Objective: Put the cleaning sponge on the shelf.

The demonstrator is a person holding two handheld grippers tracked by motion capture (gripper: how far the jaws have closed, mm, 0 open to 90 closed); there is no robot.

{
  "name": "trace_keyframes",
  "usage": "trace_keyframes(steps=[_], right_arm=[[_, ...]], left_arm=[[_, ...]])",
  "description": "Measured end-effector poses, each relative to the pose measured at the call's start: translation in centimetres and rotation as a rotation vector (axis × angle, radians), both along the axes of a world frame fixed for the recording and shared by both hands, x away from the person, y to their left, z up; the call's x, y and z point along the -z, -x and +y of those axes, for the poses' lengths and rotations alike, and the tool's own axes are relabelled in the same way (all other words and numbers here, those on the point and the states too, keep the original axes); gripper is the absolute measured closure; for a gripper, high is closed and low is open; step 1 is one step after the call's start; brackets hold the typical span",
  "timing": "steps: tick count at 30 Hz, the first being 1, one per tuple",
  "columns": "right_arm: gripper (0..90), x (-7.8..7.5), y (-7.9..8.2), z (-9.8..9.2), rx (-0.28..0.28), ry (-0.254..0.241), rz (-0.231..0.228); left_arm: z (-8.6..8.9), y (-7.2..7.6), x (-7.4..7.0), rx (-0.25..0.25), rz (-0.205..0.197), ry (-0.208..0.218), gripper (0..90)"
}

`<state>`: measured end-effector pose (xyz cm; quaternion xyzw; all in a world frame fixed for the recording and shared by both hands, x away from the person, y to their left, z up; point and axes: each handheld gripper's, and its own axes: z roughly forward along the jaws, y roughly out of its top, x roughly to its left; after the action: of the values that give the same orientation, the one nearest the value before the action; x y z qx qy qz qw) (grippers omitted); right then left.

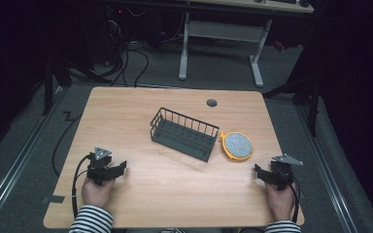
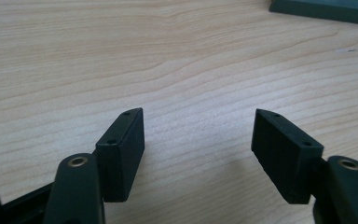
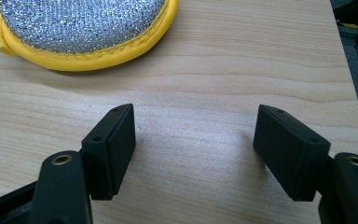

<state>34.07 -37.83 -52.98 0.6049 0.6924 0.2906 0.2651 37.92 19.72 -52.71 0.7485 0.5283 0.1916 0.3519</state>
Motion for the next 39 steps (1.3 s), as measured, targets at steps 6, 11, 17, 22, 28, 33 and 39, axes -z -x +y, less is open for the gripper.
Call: trace_keyframes(steps=[6, 11, 17, 22, 28, 33, 39], right_arm=[[29.8, 0.0, 0.0, 0.0, 0.003, 0.001, 0.002], [29.9, 0.0, 0.0, 0.0, 0.003, -0.001, 0.002], [30.9, 0.0, 0.1, 0.1, 0.013, 0.001, 0.0], [34.3, -0.3, 0.2, 0.2, 0.018, -0.001, 0.017], [38.4, -1.2, 0.8, 0.4, -0.002, -0.037, 0.0], [39.5, -2.7, 0.4, 0.9, -0.063, -0.062, 0.014], [38.1, -3.8, -0.8, 1.7, -0.092, -0.067, 0.023]], left_arm=[[0.4, 0.3, 0.7, -0.02, -0.017, -0.009, 35.4], [-0.1, 0.5, 0.9, -0.024, -0.045, -0.052, 34.1], [-0.2, 0.4, 0.9, -0.019, -0.043, -0.057, 32.3], [-0.2, 0.4, 0.9, -0.019, -0.043, -0.055, 31.8], [-0.2, 0.4, 0.9, -0.017, -0.042, -0.047, 30.7], [-0.1, 0.4, 0.9, -0.016, -0.04, -0.042, 30.5], [-0.1, 0.4, 0.9, -0.016, -0.04, -0.042, 30.3]])
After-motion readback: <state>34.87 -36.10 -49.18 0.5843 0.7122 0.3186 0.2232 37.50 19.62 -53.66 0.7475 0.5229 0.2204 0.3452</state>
